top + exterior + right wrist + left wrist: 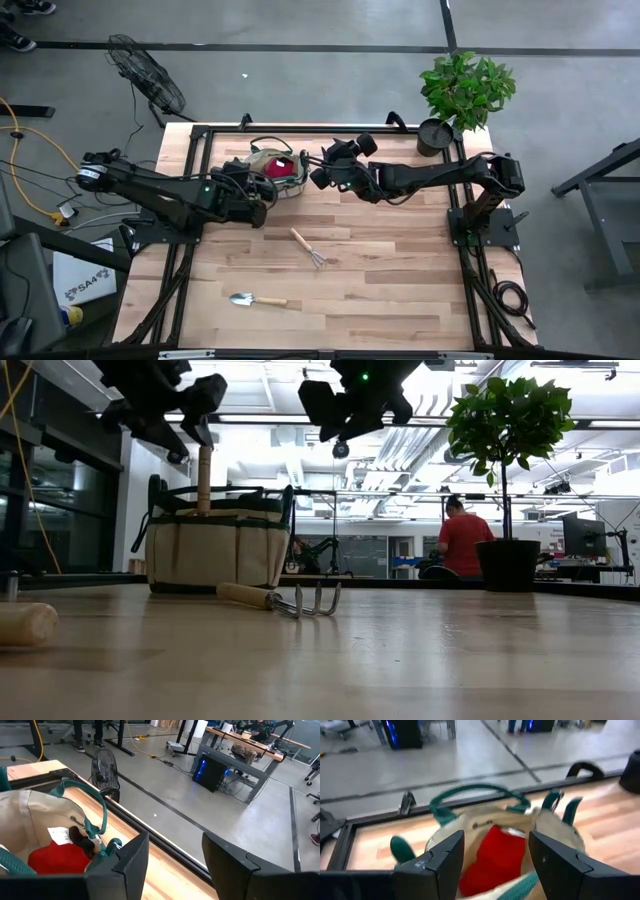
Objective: Pick & Place Garden tools in Gardening bag
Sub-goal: Put the brown trowel into the gardening bag
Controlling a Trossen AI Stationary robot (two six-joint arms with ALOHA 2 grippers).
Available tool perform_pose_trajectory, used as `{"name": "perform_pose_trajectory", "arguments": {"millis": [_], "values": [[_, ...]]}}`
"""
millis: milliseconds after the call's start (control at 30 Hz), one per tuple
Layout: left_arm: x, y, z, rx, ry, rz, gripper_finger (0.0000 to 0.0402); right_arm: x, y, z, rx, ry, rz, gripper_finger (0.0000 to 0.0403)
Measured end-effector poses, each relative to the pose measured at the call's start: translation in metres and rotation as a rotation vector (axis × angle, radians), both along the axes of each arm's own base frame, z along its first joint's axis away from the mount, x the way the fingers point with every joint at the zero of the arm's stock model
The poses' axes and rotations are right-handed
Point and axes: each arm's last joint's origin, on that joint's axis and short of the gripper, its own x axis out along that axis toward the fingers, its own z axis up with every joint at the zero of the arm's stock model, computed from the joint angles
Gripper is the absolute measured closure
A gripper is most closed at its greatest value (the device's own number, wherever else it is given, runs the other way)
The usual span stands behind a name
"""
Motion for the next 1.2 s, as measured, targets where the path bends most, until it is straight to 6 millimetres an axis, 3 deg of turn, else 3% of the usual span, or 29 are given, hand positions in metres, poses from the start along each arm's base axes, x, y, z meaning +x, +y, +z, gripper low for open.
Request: {"name": "perform_pose_trajectory", "arguments": {"millis": [500, 1000, 1200], "values": [[0.0018, -0.0017, -0.0077, -0.095, 0.04, -0.027, 0.024, -0.0007, 0.0002, -0.0018, 0.016, 0.004, 0.002, 0.0225], [0.0004, 0.0027, -0.0046, 0.042, 0.049, 0.023, 0.0242, -0.0006, -0.0002, -0.0021, 0.022, 0.005, 0.009, 0.0225], [-0.0025, 0.0041, -0.0018, -0.002, 0.055, 0.001, 0.0243, -0.0007, -0.0002, -0.0022, 0.022, 0.006, 0.009, 0.0225]]}}
